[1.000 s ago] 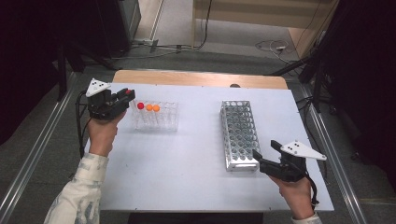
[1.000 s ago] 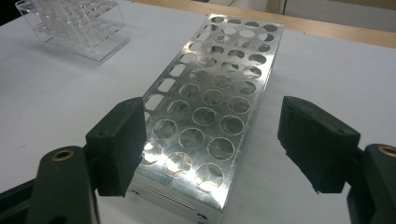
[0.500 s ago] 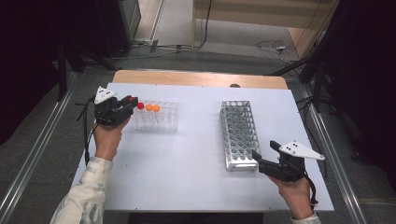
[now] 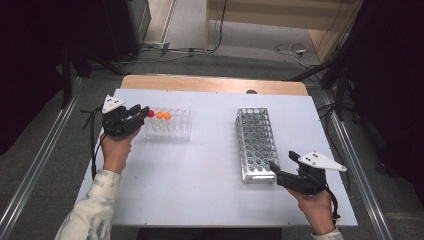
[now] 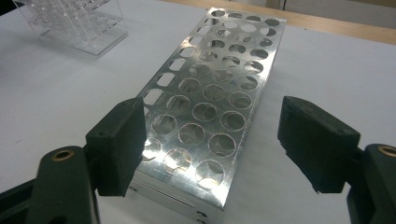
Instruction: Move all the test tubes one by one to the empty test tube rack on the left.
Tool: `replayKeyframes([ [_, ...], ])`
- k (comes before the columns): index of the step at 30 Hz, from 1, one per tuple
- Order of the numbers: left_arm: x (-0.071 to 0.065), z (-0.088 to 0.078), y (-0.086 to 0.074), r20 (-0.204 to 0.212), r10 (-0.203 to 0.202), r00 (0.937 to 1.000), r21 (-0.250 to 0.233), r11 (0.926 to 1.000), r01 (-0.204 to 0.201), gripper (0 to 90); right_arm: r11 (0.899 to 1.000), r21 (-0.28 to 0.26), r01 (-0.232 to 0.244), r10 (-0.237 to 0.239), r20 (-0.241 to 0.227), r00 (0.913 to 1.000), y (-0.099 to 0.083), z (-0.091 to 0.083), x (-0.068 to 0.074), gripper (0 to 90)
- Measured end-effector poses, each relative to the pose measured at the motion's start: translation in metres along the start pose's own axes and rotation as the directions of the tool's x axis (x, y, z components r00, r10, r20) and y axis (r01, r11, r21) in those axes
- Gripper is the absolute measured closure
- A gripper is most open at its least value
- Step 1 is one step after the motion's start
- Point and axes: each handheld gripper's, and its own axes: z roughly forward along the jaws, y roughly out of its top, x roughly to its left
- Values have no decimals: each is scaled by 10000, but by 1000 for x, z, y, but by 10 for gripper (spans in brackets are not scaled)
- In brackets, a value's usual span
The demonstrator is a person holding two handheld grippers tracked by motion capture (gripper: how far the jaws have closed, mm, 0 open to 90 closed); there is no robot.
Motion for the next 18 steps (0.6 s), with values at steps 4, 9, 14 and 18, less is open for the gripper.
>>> replayKeyframes([
  [4, 0, -2, 1, -44, -37, 10000, -32, 10000, 37, 596, 10000, 12, 7, -7, 16, 10000, 0, 0, -1, 223],
  [9, -1, -5, 1, -59, -34, 10000, -111, 9999, 33, 572, 10000, 6, -4, 4, 24, 10000, 0, 0, 0, 223],
  [14, -2, -9, 1, -67, -151, 9999, -178, 9997, 150, 513, 10000, -19, -2, 2, 61, 10000, 0, 0, -1, 223],
  [18, -3, -13, 1, -35, -358, 9994, -217, 9991, 357, 450, 10000, -42, -45, 45, 137, 9999, -1, 1, -4, 223],
])
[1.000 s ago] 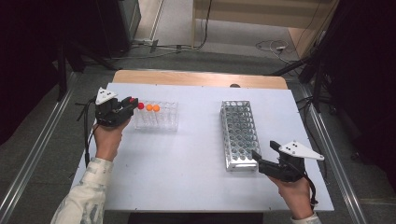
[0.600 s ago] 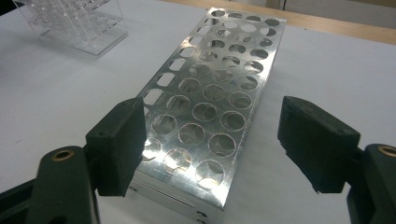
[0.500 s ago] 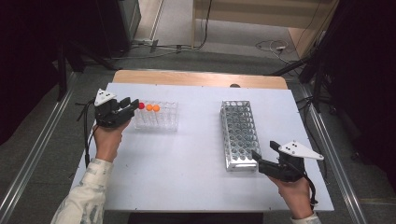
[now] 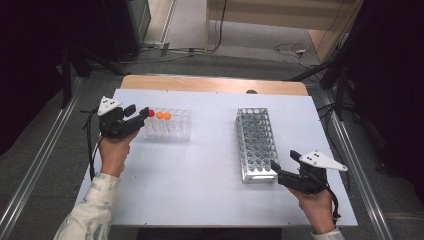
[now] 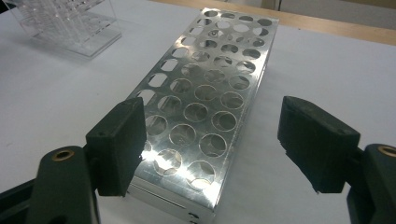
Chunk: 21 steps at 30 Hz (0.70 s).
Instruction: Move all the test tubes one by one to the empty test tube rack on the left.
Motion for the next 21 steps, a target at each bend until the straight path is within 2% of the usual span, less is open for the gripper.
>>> replayKeyframes([
  [5, -5, -8, -1, -30, -62, 10000, -5, 10000, 62, 356, 10000, -19, -98, 98, 56, 9999, -1, 1, -5, 223],
  [10, -15, -18, -13, -58, -88, 9999, 97, 9999, 89, 249, 9999, -36, -117, 117, 160, 9998, -2, 0, -9, 224],
  [21, -31, -48, -41, -22, 447, 9990, 79, 9990, -447, 224, 9995, -160, -263, 271, 527, 9982, -11, -2, -25, 223],
])
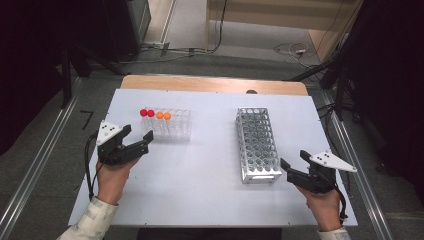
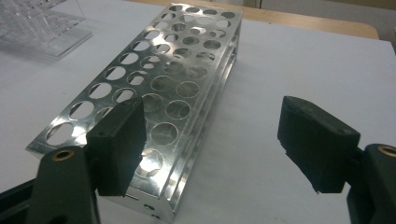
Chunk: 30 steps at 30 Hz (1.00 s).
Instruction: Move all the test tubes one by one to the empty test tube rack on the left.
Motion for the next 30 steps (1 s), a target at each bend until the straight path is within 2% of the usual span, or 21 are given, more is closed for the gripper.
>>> replayKeyframes([
  [3, -3, -5, -6, -19, 182, 9998, 6, 9998, -182, 223, 10000, 24, -80, 80, 72, 9999, -2, -1, -3, 223],
  [10, -7, -13, -14, 46, 300, 9995, 43, 9995, -300, 223, 9999, -36, -120, 121, 130, 9998, -3, -2, -5, 223],
  [30, -10, -30, -23, 77, 514, 9986, -23, 9987, -514, 223, 9999, 22, -122, 122, 168, 9998, -4, -2, -5, 223],
])
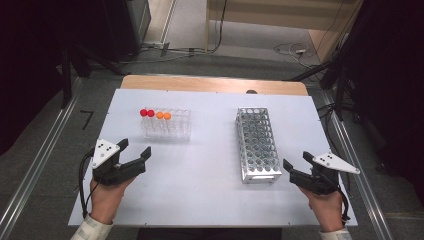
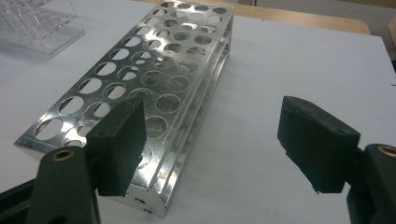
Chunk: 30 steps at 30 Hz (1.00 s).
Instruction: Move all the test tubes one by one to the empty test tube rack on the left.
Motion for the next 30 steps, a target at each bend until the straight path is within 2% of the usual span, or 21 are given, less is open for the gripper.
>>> replayKeyframes([
  [10, -2, -9, -4, -37, 90, 10000, -71, 9999, -90, 224, 10000, 6, -20, 20, 28, 10000, 0, -1, 0, 224],
  [30, 4, -22, -15, -212, 51, 9998, 35, 10000, -50, 217, 10000, 9, -18, 18, 32, 10000, 0, -1, -1, 224],
])
